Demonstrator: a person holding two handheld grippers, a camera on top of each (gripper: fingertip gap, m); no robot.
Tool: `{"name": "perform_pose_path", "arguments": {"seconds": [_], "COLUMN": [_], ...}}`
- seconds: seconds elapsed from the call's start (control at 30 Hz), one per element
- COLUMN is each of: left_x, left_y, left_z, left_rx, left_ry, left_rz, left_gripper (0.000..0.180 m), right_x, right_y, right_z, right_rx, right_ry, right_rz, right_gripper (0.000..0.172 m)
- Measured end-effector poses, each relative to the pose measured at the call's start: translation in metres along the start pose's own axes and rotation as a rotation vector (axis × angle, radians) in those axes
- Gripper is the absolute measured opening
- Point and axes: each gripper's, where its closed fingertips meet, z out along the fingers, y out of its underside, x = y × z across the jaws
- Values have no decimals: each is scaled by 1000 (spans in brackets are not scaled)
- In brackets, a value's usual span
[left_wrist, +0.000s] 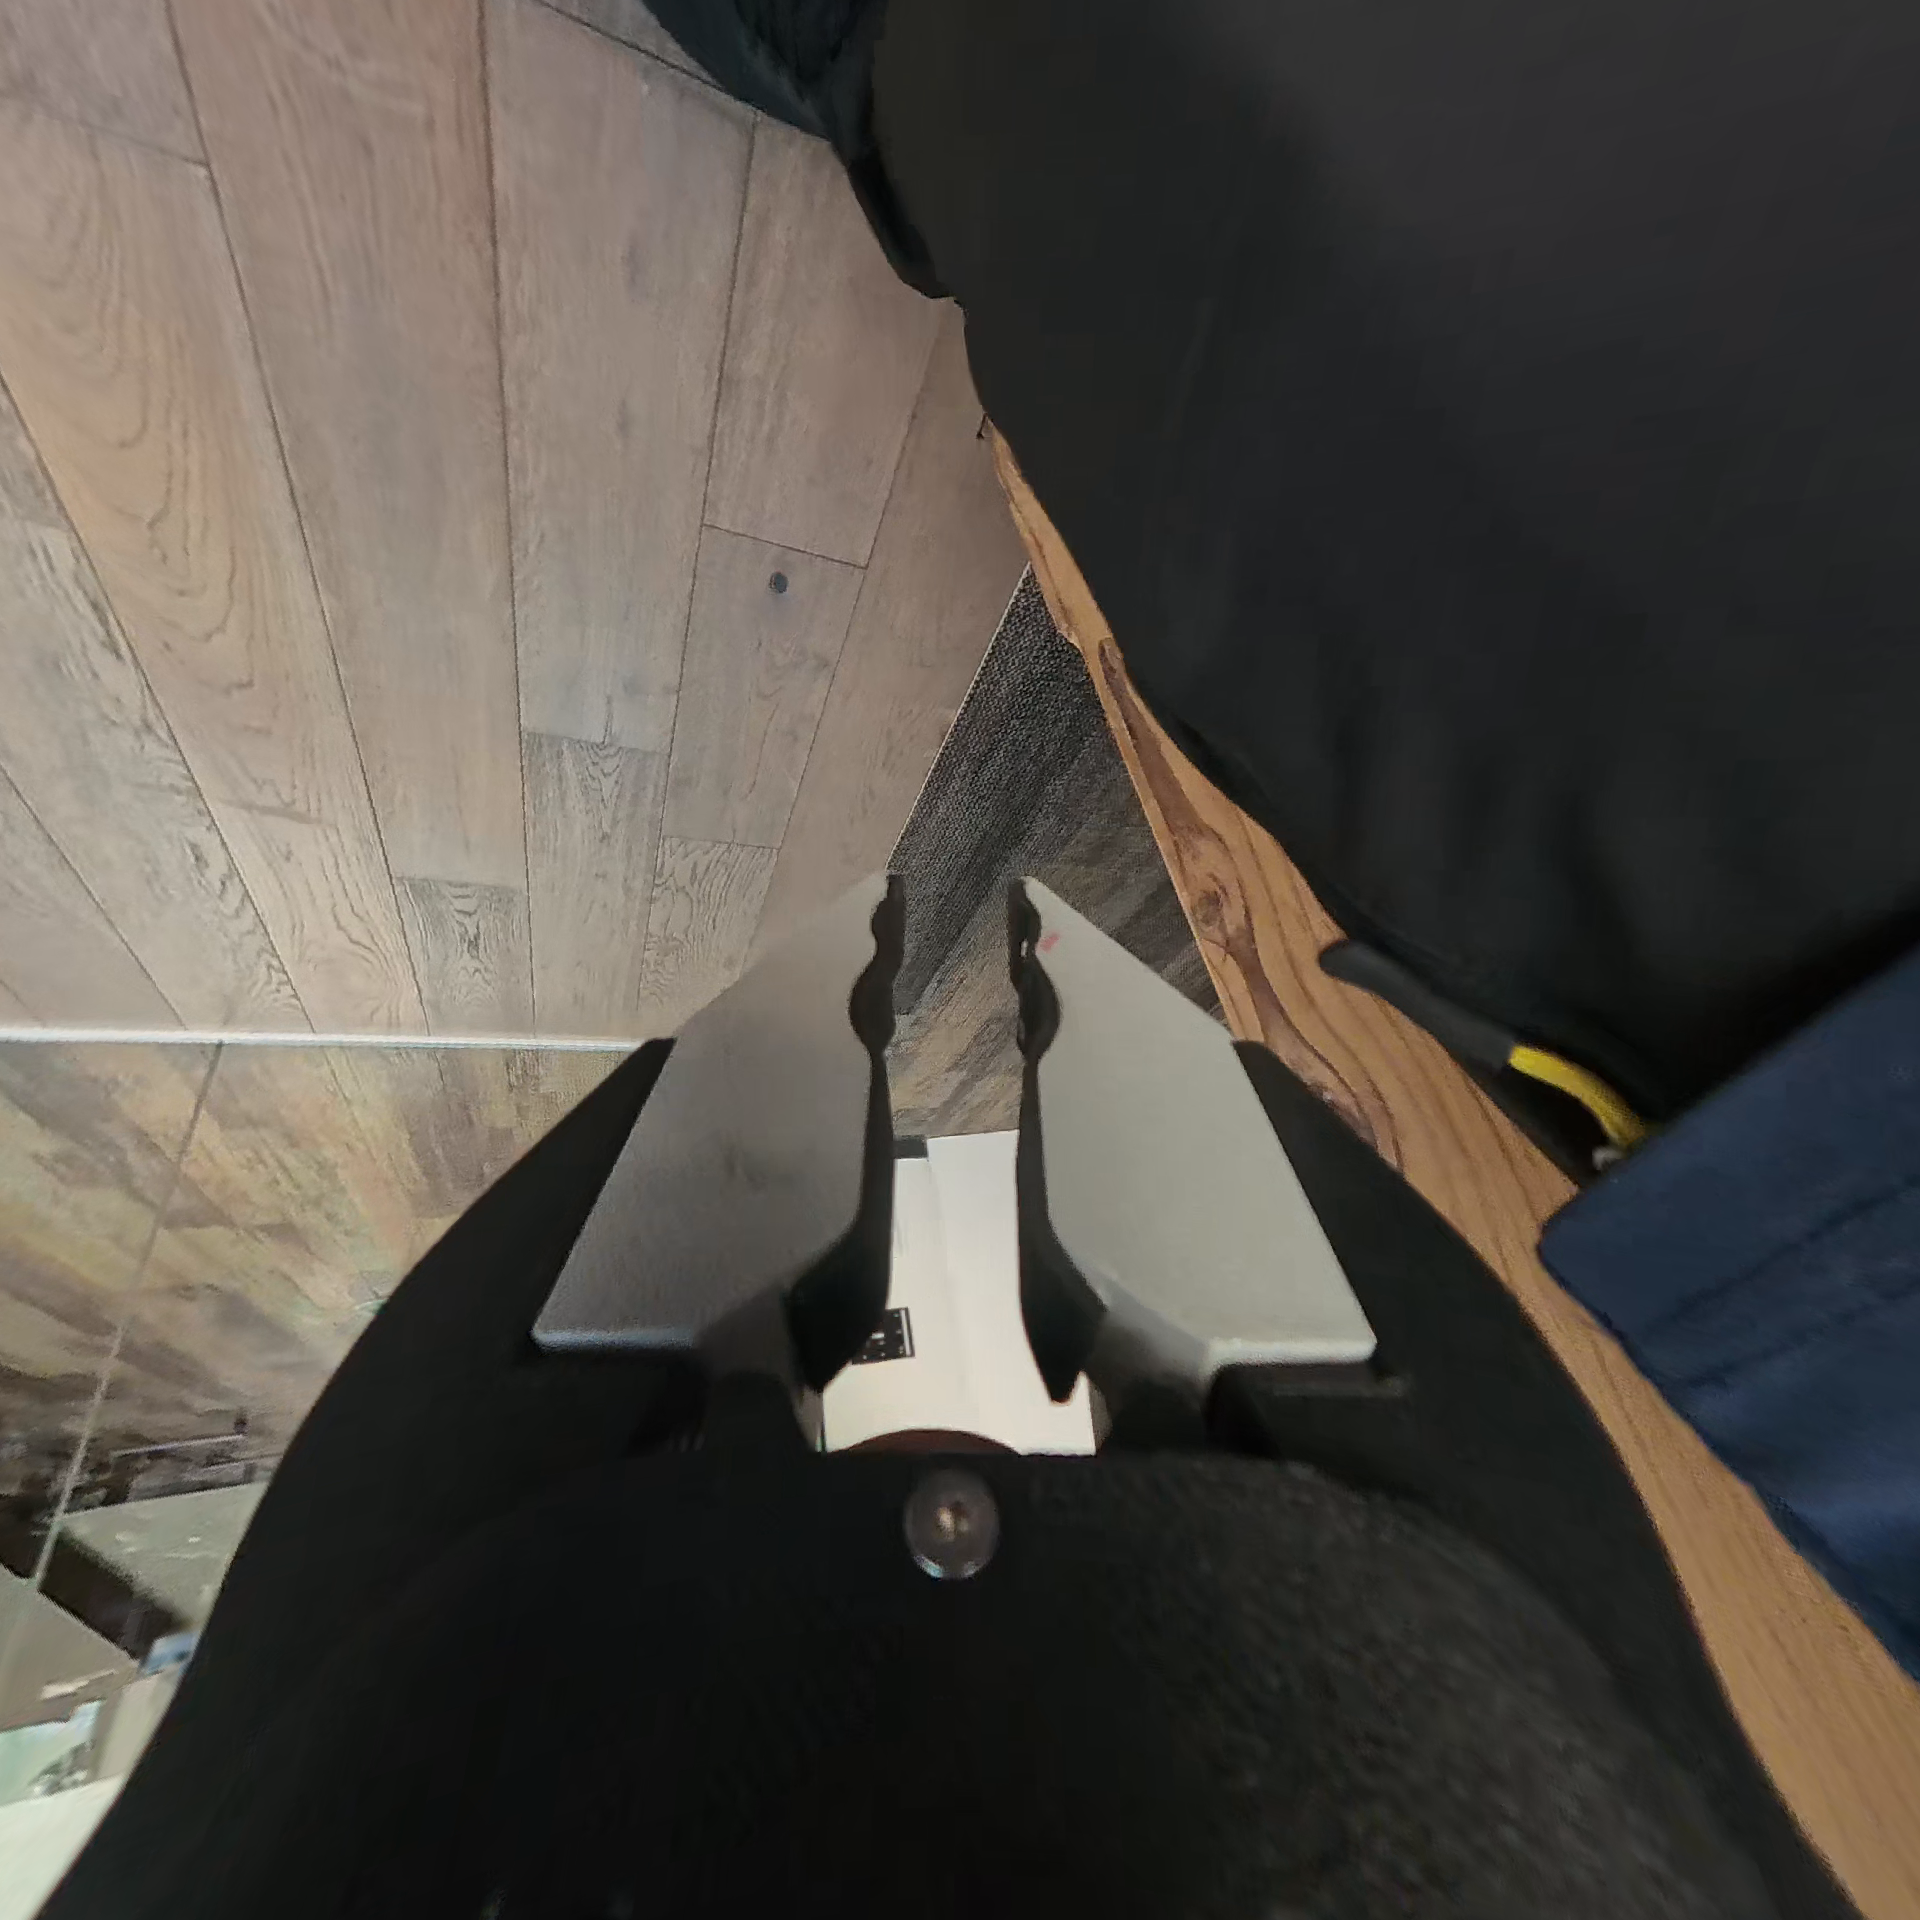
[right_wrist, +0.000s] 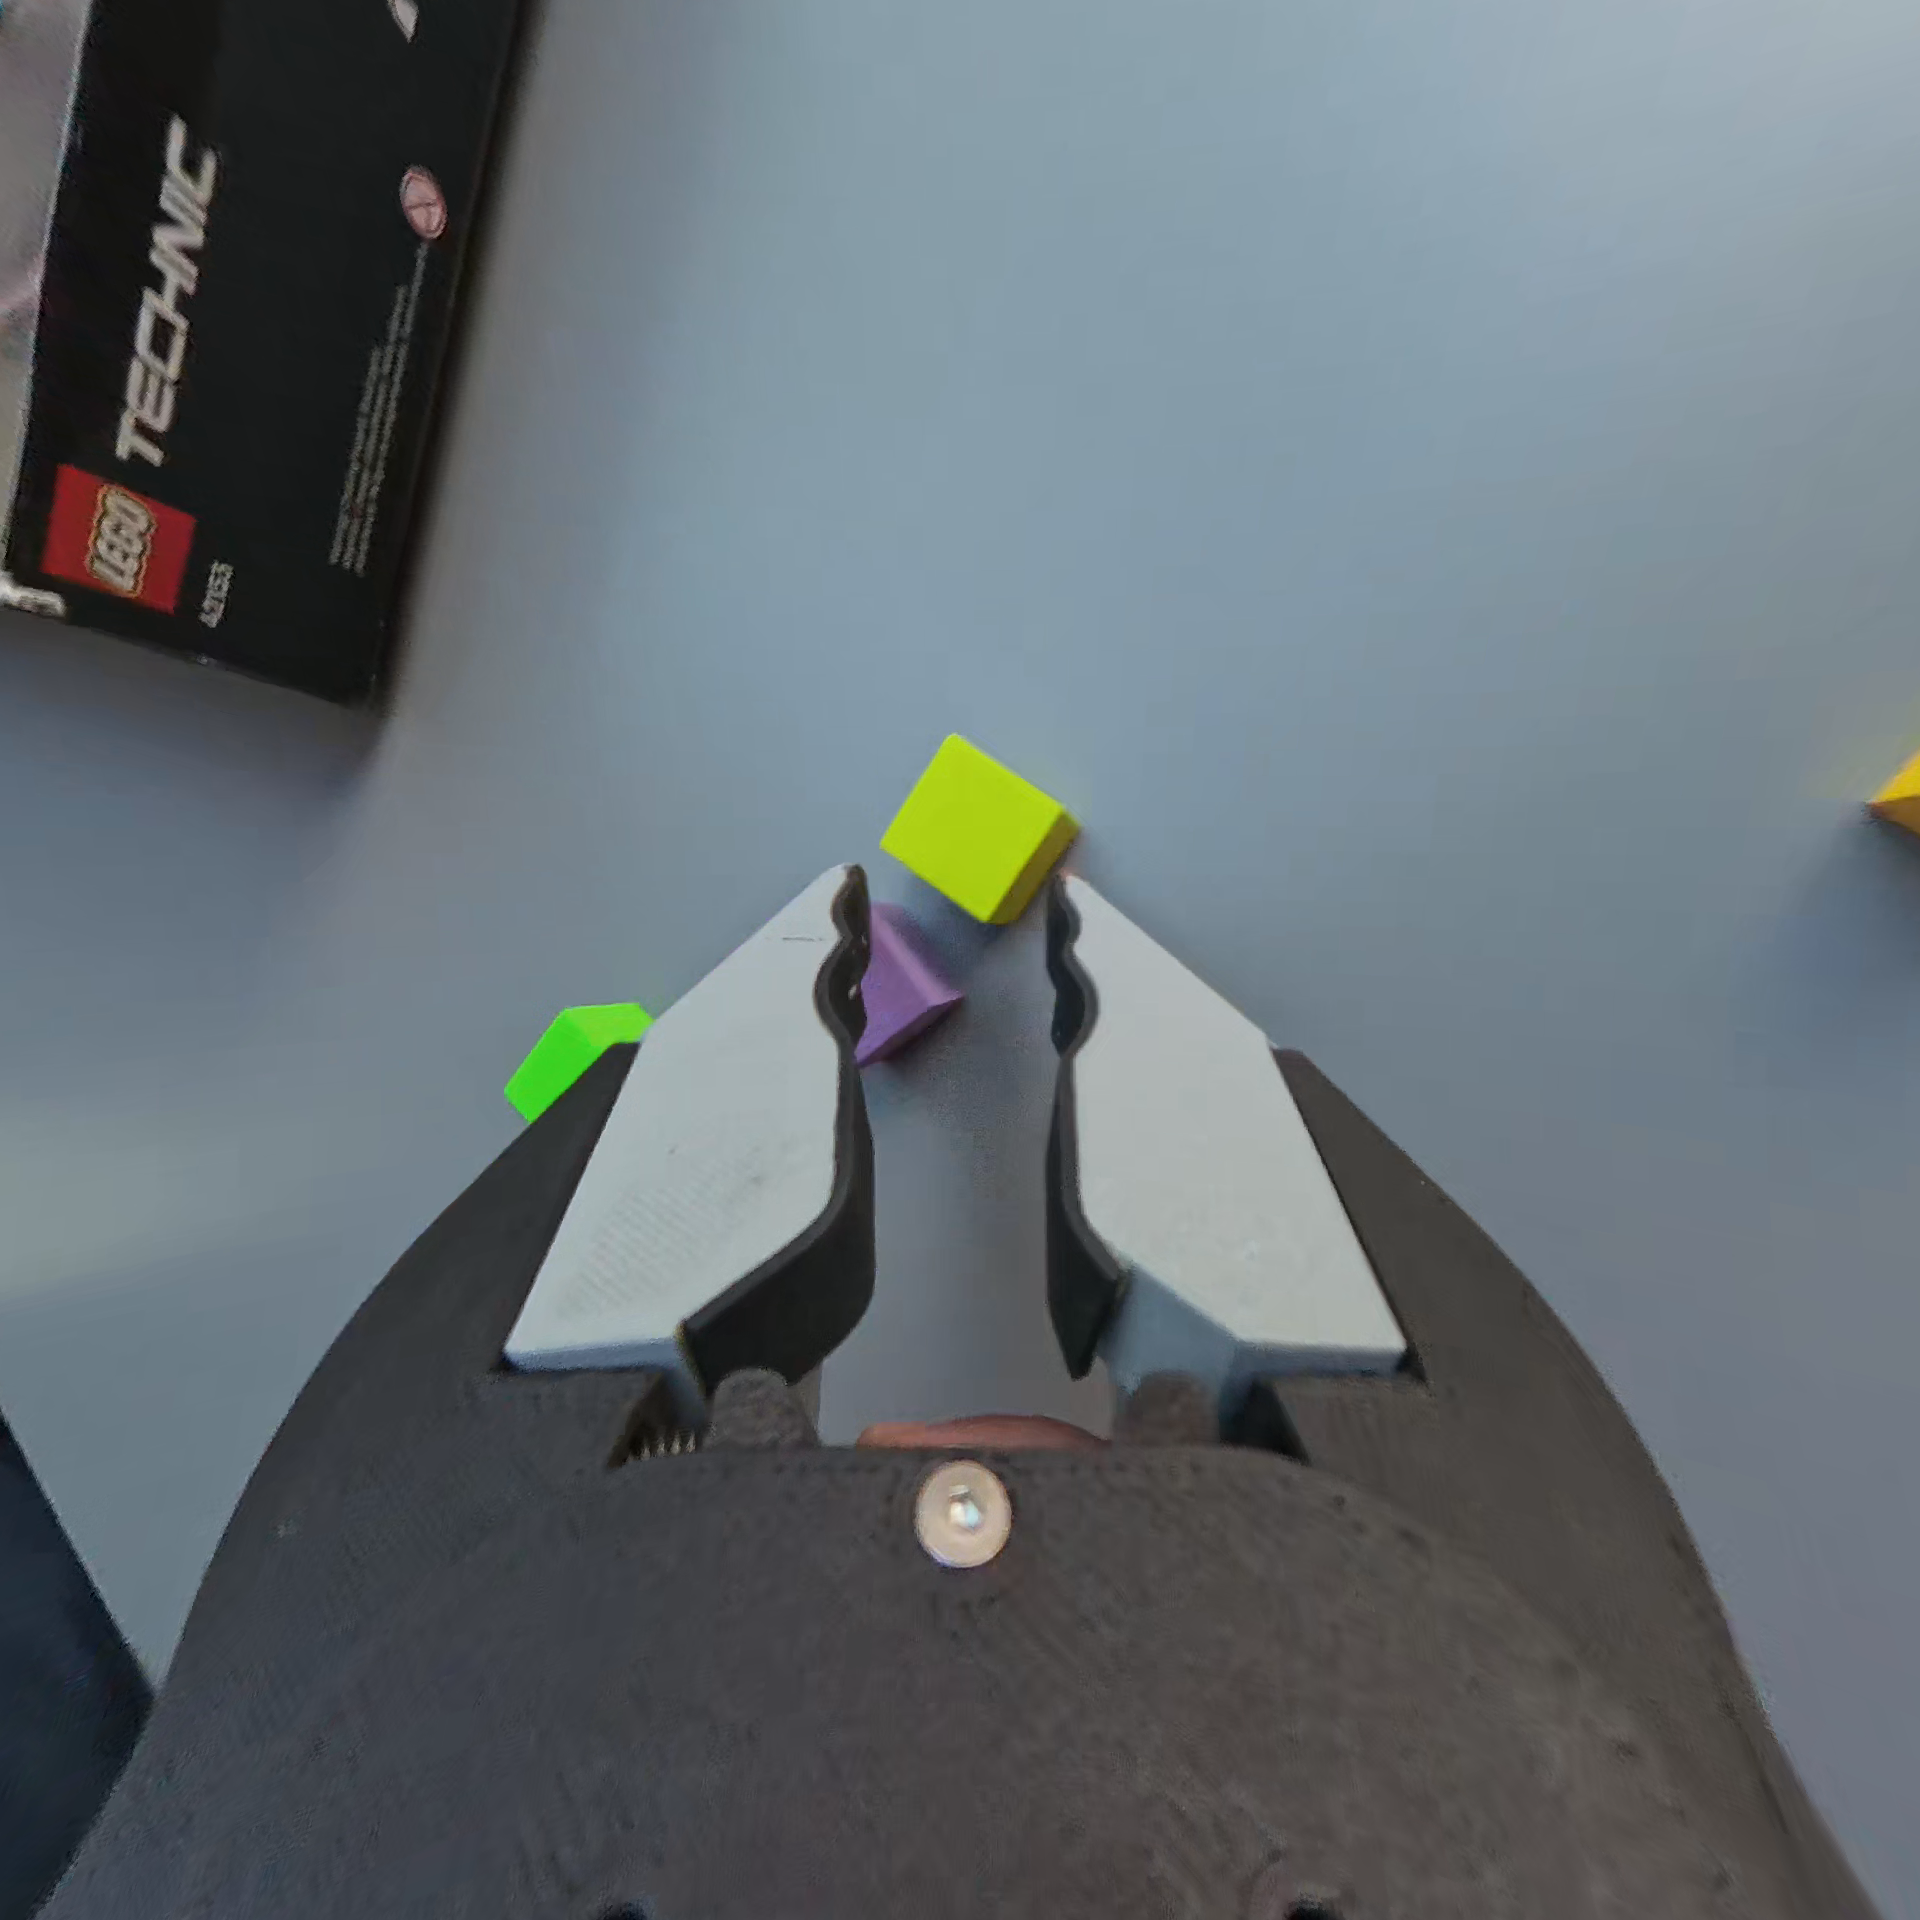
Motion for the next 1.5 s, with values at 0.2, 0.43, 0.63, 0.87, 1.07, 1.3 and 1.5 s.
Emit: {"name": "perform_pose_path", "arguments": {"seconds": [0.2,0.43,0.63,0.87,1.07,1.3,1.5], "left_x": [-1,-50,-105,-160,-175,-161,-165], "left_y": [-1,-20,-62,-81,-98,-91,-79], "left_z": [12,22,18,29,24,18,-13], "left_rx": [-29,-53,43,26,106,188,320], "left_ry": [11,21,143,206,281,251,52], "left_rz": [17,133,109,129,-12,-98,-279], "left_gripper": [17,17,17,17,15,15,20], "right_x": [-49,-83,-111,-129,-131,-101,-86], "right_y": [32,37,62,86,100,85,64], "right_z": [9,-17,-45,-83,-93,-78,-56], "right_rx": [-109,-32,20,45,19,44,127], "right_ry": [-72,-10,107,408,419,384,220], "right_rz": [-112,-69,61,67,165,151,68], "right_gripper": [20,21,10,19,30,38,35]}}
